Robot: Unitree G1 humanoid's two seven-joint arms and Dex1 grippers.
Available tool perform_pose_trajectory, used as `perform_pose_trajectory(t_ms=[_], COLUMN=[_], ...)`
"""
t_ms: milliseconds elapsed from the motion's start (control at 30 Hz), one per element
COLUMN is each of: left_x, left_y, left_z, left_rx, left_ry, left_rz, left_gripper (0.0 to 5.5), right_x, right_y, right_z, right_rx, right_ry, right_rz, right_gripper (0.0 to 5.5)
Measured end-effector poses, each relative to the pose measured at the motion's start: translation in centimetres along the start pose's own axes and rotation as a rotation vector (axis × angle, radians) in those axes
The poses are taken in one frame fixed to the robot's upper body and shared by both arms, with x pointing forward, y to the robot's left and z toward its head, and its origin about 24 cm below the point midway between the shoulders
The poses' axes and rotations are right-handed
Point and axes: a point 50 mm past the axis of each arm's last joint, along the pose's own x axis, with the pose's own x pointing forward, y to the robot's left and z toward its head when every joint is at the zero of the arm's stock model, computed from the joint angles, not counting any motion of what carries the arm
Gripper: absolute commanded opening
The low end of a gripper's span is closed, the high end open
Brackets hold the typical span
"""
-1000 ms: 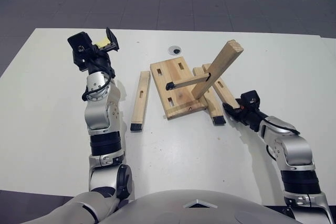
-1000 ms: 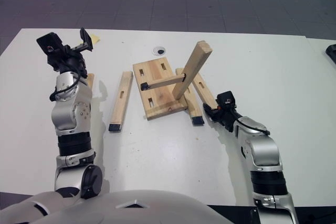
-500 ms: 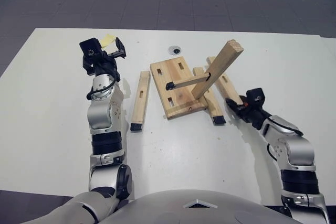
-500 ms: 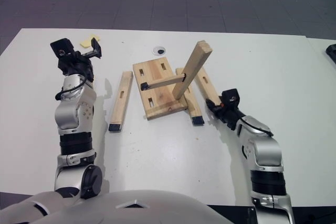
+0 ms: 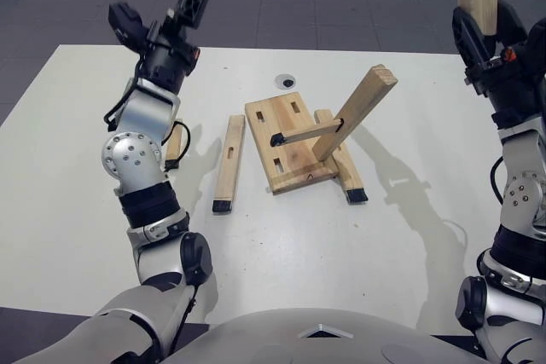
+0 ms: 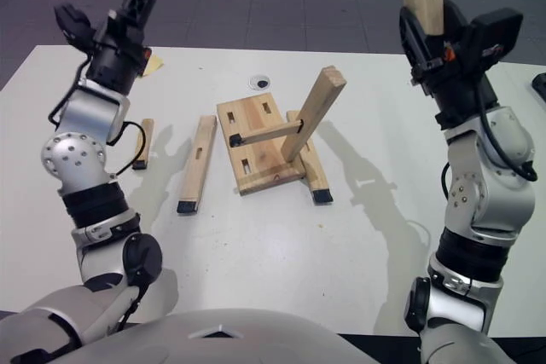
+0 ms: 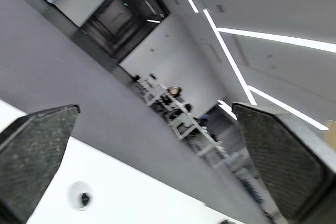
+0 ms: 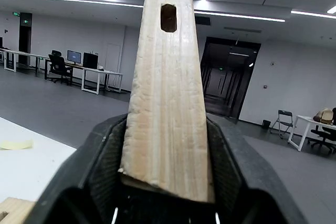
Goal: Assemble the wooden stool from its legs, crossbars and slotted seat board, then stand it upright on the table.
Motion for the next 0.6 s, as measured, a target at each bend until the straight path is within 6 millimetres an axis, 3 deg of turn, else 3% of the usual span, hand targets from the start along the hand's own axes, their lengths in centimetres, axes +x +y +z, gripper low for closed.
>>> perform_pose_trajectory(t_ms=[67,167,233,433,600], left_x=[0.8,1.4,1.5,1.5,1.7], left_y=[-3.3,-9.3,-10.9,-11.8,-11.5], left_z=[0.1,-1.0,-1.8,-3.5,-2.9], left_rx=[-0.082,-0.192,-0.255,-0.285,-0.281], left_ry=[0.04,0.169,0.233,0.33,0.296], left_rz=[-0.166,-0.424,-0.483,-0.47,-0.441], left_gripper=[5.4,5.4,5.4,5.4,5.4], right_x=[0.9,2.1,2.3,2.1,1.5], right_y=[1.3,4.8,6.0,7.8,8.1], right_z=[1.6,4.2,4.6,3.0,2.1], right_rx=[-0.03,-0.086,-0.104,-0.113,-0.144], right_ry=[-0.07,-0.197,-0.228,-0.173,-0.14], right_rz=[0.072,0.252,0.306,0.385,0.415], right_gripper=[2.08,2.08,2.08,2.08,2.08])
